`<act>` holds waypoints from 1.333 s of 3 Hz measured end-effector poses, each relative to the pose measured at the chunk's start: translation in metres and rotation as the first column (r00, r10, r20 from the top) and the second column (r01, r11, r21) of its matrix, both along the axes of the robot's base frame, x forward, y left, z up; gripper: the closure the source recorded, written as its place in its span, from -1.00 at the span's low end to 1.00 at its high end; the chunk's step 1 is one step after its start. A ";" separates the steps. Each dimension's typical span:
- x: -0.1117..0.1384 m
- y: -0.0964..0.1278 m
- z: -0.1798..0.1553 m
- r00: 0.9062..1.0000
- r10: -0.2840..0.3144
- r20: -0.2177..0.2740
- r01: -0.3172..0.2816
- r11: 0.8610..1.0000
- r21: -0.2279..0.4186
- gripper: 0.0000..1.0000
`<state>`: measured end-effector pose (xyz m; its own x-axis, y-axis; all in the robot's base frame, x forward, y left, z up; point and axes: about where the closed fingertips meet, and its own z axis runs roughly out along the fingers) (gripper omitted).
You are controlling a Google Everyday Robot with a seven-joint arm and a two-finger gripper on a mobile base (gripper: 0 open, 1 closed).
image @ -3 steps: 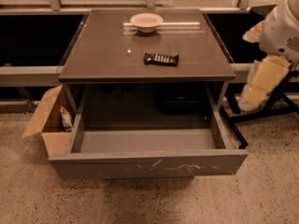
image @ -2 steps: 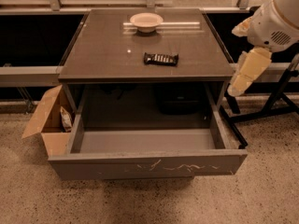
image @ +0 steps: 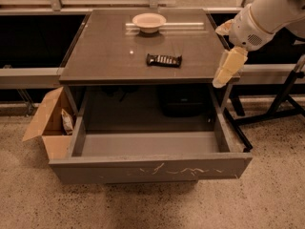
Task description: Place rxbar chocolate into top drawer
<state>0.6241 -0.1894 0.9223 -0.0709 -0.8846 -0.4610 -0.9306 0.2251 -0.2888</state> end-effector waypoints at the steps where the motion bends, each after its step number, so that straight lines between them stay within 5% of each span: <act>1: 0.000 0.000 0.000 1.000 0.000 0.000 0.000 1.000 0.000 -1.00; 4: 0.073 0.012 -0.025 0.997 -0.046 0.056 0.034 0.980 0.194 -1.00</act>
Offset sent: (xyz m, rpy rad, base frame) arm 0.0352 0.0000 -0.0100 0.1030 -0.0661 -0.0151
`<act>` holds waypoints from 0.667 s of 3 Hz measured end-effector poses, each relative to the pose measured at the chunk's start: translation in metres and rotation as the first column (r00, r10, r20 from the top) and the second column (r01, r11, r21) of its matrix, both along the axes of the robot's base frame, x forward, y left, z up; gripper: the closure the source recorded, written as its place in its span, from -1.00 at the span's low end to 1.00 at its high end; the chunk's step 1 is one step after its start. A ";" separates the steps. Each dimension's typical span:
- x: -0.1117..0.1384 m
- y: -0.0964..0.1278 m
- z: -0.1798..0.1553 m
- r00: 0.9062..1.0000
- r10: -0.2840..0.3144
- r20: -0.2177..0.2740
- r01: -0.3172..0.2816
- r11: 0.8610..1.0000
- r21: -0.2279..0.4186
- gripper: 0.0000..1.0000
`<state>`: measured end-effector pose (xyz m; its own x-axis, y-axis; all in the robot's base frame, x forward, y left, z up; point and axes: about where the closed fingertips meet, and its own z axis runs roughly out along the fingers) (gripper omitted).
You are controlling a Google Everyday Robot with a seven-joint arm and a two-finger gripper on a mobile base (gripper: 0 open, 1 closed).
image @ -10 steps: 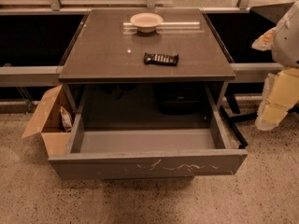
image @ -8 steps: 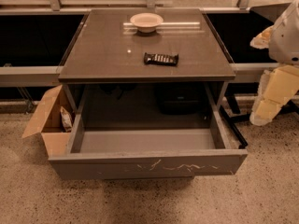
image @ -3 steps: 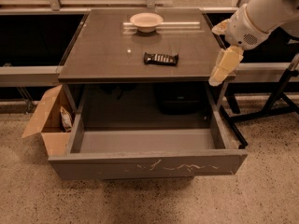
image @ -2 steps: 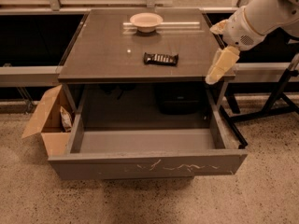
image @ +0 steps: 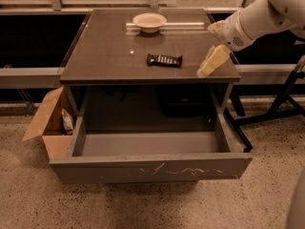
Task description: Place rxbar chocolate into top drawer
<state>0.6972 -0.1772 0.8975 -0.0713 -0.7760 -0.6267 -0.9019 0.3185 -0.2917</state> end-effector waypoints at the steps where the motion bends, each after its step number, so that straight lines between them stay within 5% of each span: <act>1: 0.027 0.005 -0.012 0.999 -0.034 -0.016 0.035 0.998 0.060 -1.00; 2: 0.049 0.011 -0.025 0.995 -0.087 -0.054 0.091 0.993 0.072 -1.00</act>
Offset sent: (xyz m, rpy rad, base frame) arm 0.0773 0.0126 -0.0351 0.0774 0.1002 -0.1864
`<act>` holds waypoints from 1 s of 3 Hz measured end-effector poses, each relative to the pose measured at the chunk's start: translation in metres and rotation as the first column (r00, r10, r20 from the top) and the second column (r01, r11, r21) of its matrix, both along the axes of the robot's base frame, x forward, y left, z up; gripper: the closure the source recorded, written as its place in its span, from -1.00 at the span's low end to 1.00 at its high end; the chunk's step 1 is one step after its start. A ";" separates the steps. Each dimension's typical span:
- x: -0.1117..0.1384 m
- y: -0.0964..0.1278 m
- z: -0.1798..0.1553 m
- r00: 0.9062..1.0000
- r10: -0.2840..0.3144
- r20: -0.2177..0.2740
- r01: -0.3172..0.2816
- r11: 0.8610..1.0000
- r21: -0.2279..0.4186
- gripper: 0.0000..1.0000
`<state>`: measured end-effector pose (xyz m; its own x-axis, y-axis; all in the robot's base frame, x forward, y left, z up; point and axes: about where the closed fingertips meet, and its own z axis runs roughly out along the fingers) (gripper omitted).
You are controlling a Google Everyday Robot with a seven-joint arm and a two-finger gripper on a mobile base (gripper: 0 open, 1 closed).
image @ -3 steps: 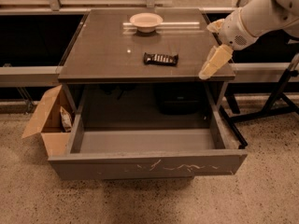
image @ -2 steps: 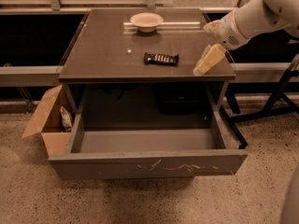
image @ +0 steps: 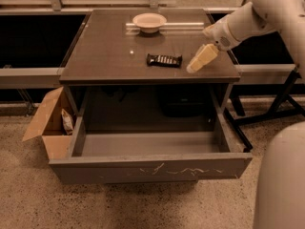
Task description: Place rxbar chocolate into top drawer
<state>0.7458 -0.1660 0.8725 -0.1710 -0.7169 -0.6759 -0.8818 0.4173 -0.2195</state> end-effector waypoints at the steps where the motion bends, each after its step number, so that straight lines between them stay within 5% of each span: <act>1: 0.013 0.013 -0.006 1.000 -0.018 -0.023 0.019 0.999 0.041 -1.00; 3: 0.024 0.057 -0.005 0.997 0.077 -0.028 -0.072 0.987 0.145 -1.00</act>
Offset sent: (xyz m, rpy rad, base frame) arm 0.0310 0.0618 0.0152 0.1956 0.0058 0.0916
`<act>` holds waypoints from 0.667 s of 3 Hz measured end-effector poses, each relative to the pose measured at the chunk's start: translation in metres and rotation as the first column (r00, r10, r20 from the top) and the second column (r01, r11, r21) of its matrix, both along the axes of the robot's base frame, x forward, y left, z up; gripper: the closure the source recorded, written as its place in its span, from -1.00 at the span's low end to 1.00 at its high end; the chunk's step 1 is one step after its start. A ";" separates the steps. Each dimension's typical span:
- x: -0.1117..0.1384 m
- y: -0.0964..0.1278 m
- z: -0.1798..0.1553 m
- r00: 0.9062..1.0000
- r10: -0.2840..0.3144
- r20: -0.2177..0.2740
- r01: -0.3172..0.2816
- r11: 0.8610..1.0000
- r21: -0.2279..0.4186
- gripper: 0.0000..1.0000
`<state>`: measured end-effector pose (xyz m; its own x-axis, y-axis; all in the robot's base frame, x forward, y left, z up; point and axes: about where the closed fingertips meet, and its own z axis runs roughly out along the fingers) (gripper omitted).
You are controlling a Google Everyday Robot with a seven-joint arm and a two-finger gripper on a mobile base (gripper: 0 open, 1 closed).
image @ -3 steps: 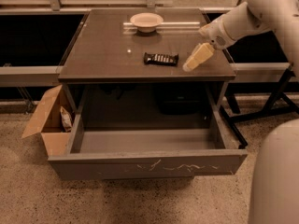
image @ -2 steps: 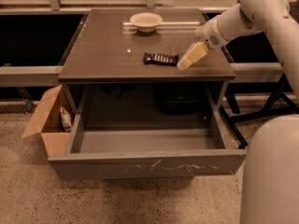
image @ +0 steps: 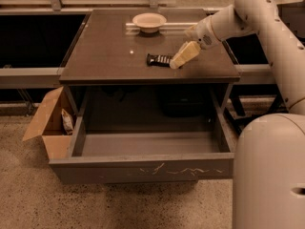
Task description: Place rxbar chocolate into top drawer
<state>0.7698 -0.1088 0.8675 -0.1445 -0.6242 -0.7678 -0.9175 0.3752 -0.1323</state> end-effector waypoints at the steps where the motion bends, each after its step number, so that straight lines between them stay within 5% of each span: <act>1: -0.003 0.013 -0.008 0.999 0.040 -0.027 -0.040 0.999 0.004 -1.00; 2: -0.003 0.013 -0.008 0.999 0.040 -0.028 -0.040 0.999 0.005 -1.00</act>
Offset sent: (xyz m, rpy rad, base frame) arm -0.0028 0.0118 -0.0071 0.0034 0.0240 0.0355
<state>0.7665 -0.0955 0.8593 -0.1406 -0.6268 -0.7664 -0.9351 0.3384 -0.1052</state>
